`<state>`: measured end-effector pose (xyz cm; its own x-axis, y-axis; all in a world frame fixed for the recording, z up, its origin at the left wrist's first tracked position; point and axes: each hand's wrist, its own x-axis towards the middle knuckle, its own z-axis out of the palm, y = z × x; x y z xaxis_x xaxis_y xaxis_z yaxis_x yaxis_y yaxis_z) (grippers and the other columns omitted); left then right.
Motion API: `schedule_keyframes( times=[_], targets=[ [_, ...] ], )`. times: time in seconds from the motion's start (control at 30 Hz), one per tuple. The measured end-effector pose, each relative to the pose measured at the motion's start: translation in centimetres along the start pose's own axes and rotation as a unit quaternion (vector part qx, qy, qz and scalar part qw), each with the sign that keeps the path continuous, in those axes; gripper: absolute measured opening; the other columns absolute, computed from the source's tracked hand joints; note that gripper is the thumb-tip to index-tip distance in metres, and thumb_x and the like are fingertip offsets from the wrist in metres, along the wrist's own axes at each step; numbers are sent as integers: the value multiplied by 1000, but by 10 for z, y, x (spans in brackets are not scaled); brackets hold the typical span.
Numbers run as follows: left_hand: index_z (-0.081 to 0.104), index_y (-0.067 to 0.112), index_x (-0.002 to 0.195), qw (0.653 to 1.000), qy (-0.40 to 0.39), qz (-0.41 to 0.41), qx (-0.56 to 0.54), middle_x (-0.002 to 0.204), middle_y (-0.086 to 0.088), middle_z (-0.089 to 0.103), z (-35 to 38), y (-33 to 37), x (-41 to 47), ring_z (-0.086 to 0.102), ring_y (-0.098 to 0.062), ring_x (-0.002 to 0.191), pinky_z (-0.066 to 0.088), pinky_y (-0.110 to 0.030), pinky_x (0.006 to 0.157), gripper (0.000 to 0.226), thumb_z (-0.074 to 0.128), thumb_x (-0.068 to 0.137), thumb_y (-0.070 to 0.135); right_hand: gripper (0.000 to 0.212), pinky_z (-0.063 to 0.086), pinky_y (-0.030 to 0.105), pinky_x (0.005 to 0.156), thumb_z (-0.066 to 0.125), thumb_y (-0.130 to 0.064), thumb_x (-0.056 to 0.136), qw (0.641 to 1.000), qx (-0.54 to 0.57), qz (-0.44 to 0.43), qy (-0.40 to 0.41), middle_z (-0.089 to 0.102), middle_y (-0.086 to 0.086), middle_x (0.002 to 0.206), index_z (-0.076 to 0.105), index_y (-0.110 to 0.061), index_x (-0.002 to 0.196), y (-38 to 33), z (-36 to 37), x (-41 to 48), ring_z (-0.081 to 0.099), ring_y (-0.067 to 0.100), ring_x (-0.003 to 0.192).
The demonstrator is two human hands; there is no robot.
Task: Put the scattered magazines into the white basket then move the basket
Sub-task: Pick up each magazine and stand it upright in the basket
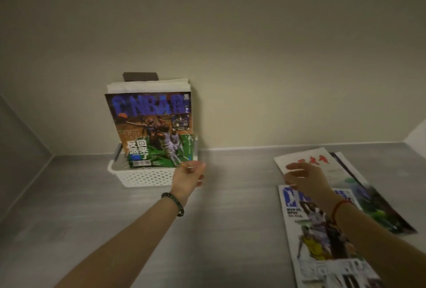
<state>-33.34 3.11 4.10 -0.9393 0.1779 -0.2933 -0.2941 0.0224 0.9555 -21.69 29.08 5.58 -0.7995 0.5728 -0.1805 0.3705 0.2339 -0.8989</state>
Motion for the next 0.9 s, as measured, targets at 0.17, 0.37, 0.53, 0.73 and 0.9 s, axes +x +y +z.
schedule_keyframes(
  times=[0.17,0.37,0.53,0.73,0.9],
  targets=[
    [57,19,84,997,-52,-51,35,79,-1,59,87,-48,-34,56,-13,67,48,-24,60,6,62,84,21,33,53,32,69,66,-2,77,995,-9,91,27,62,16,94,58,0,109,67,-81,-7,59,27,78],
    [64,2,105,984,-104,-65,130,98,-14,68,160,-96,-72,63,-25,92,48,-30,79,32,58,86,27,37,47,28,64,69,-6,76,987,-21,159,23,63,3,85,57,-5,111,130,-139,-19,60,19,74],
    [65,2,95,987,-113,-83,74,111,-23,66,196,-117,-92,65,-32,96,55,-41,85,15,57,87,11,14,51,36,70,70,-9,75,984,-43,172,21,61,0,72,58,-12,82,157,-143,-29,59,19,69],
    [61,-2,112,978,-128,-126,109,114,-20,66,199,-116,-93,63,-34,103,51,-47,92,30,61,83,5,17,53,42,76,73,0,69,981,-26,190,10,63,10,78,59,-6,77,171,-147,-31,62,29,76],
    [53,-2,111,978,-151,-122,79,121,-24,59,194,-124,-104,58,-39,110,50,-51,90,41,61,74,-15,18,49,33,55,73,4,67,974,17,228,-7,65,10,71,59,-7,69,178,-156,-30,63,24,64]
  ],
)
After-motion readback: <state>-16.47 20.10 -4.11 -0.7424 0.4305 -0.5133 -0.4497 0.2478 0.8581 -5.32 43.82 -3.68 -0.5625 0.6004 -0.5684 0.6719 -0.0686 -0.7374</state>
